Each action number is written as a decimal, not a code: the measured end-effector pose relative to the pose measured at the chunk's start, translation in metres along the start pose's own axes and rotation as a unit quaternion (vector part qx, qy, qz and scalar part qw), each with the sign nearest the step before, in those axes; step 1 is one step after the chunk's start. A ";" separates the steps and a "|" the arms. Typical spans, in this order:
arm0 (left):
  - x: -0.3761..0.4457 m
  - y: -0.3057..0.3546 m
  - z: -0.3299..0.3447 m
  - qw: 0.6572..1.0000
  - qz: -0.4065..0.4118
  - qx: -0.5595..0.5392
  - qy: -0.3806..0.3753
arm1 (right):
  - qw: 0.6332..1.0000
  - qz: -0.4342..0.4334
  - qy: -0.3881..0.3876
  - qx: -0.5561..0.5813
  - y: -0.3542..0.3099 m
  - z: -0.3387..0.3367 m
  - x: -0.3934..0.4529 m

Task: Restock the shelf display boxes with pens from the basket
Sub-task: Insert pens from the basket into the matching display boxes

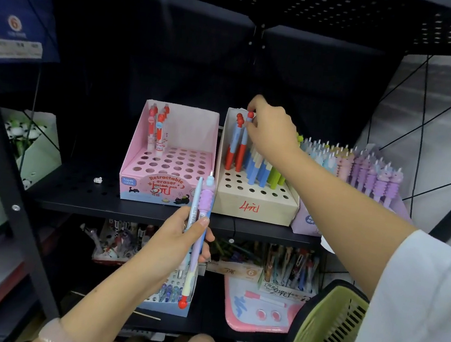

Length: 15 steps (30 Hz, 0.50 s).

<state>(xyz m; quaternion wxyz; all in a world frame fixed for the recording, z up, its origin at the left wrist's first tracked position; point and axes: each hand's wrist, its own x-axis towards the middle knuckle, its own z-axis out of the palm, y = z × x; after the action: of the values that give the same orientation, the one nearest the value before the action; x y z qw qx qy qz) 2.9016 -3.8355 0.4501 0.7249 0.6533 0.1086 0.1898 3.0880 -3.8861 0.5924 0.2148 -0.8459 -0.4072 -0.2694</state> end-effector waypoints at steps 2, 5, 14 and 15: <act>-0.001 0.001 0.000 1.000 0.000 0.000 0.000 | 0.999 -0.004 0.005 -0.046 -0.002 0.002 0.001; -0.001 0.002 0.000 1.000 0.000 -0.002 0.002 | 0.990 -0.037 0.013 -0.134 -0.005 0.001 0.003; 0.004 0.004 0.010 1.000 0.005 0.003 0.018 | 0.994 -0.100 -0.020 -0.049 -0.002 -0.014 -0.027; 0.005 0.004 0.012 1.000 0.009 0.005 0.026 | 0.994 -0.100 -0.034 0.017 -0.007 -0.015 -0.039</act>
<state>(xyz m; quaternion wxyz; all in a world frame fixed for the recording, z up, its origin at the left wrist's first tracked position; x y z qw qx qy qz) 2.9107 -3.8443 0.4558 0.7170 0.6525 0.1226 0.2124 3.0580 -3.9133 0.5798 0.1866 -0.8060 -0.5013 -0.2535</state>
